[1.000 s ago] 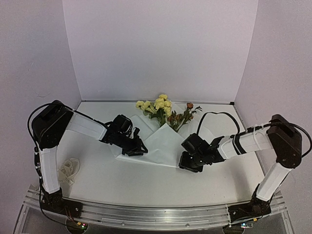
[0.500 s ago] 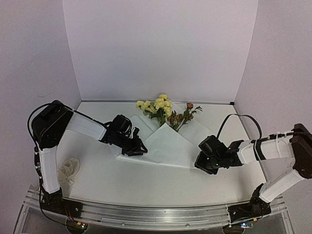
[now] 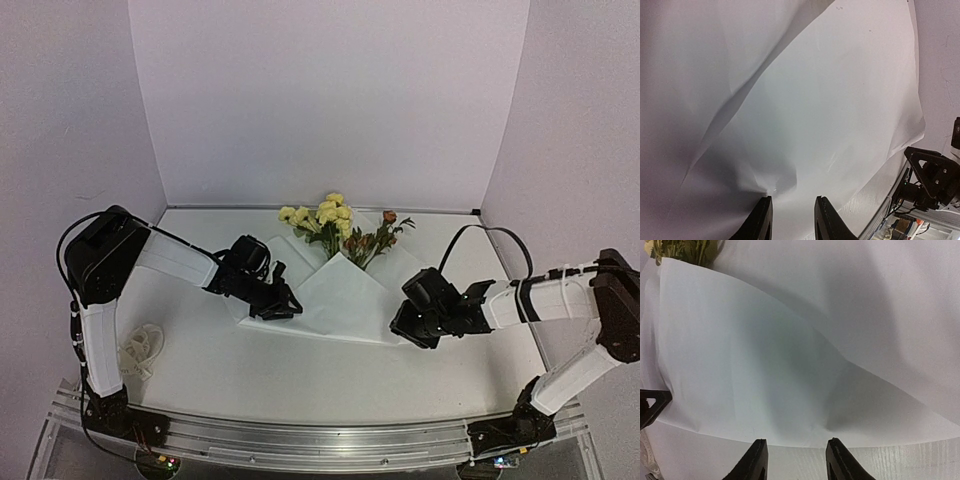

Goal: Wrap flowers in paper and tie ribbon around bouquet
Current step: Press the fold line of the 1/4-folded wrapping paper.

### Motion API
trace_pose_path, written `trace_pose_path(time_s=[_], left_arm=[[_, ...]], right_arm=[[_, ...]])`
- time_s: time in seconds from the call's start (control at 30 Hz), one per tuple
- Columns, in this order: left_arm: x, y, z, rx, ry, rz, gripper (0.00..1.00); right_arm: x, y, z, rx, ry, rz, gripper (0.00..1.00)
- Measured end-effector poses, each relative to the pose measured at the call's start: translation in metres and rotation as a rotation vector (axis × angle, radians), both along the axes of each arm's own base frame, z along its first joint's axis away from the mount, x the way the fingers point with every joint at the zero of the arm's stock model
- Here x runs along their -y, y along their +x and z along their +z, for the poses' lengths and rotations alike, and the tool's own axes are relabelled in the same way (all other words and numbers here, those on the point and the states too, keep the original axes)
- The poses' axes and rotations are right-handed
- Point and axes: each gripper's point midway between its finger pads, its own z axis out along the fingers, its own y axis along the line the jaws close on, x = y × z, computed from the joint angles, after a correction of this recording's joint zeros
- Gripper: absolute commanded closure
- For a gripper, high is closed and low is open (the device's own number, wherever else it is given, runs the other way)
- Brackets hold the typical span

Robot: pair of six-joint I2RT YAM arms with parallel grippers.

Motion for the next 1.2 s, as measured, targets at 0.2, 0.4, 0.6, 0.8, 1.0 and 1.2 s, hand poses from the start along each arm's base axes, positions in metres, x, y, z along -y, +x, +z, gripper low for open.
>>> trace_pose_path(time_s=[0.2, 0.4, 0.6, 0.8, 1.0, 1.2], left_arm=[[0.000, 0.000, 0.000, 0.000, 0.001, 0.000, 0.69], [-0.001, 0.001, 0.000, 0.002, 0.003, 0.003, 0.69], [-0.001, 0.001, 0.000, 0.002, 0.003, 0.002, 0.69], [-0.001, 0.001, 0.000, 0.004, 0.003, 0.000, 0.67], [-0.001, 0.001, 0.003, 0.014, 0.003, -0.006, 0.60], [-0.003, 0.005, 0.020, 0.038, 0.004, -0.006, 0.57]], right_arm=[[0.034, -0.007, -0.029, -0.044, -0.040, -0.059, 0.58], [0.059, -0.011, -0.030, -0.013, 0.003, -0.125, 0.58], [0.098, -0.022, -0.029, 0.015, 0.028, -0.231, 0.54], [0.130, -0.037, -0.023, -0.006, -0.037, -0.276, 0.54], [0.108, -0.027, 0.022, 0.042, -0.052, -0.165, 0.54], [0.043, -0.012, 0.061, 0.084, -0.094, 0.030, 0.56]])
